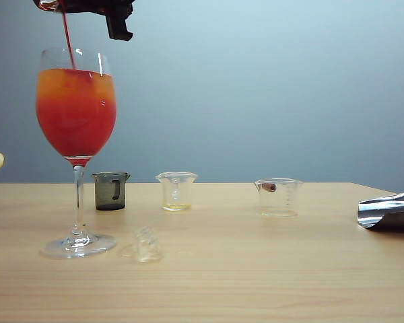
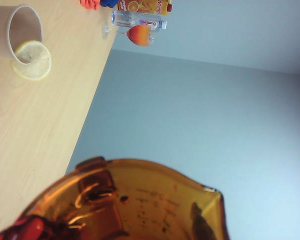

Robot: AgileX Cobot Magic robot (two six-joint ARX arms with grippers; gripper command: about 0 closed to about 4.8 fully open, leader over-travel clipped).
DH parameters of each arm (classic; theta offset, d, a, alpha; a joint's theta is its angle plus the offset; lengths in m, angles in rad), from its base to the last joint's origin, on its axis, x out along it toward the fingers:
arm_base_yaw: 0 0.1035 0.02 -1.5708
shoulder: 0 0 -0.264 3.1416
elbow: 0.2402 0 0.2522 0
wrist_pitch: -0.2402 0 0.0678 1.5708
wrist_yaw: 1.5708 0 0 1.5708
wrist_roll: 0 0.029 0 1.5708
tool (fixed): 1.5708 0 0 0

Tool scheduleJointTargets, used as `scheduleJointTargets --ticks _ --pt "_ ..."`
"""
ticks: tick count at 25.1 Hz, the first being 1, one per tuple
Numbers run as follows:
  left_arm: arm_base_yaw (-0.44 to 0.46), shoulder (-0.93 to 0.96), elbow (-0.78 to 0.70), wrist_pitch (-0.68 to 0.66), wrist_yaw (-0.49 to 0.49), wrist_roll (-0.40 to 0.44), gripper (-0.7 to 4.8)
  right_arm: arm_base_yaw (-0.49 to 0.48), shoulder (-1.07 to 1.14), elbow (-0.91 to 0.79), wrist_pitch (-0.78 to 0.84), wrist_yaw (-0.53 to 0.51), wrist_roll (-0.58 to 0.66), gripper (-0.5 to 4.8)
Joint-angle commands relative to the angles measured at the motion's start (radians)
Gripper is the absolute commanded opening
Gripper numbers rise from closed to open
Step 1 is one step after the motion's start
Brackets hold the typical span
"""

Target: Pick up the fourth measuring cup from the left, pour the grenadine inside into the goblet, and finally put the measuring cup back in its original place.

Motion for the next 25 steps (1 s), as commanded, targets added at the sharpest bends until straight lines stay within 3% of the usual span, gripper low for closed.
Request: scheduleJointTargets --ticks 1,25 --pt "0.0 0.0 0.005 0.005 -0.003 0.0 -0.04 0.001 -0.008 0.006 0.03 -0.003 -0.056 1.65" --pt "0.0 0.0 0.005 0.005 -0.003 0.0 -0.04 -0.02 -0.008 0.006 0.037 -0.063 -0.204 1.65"
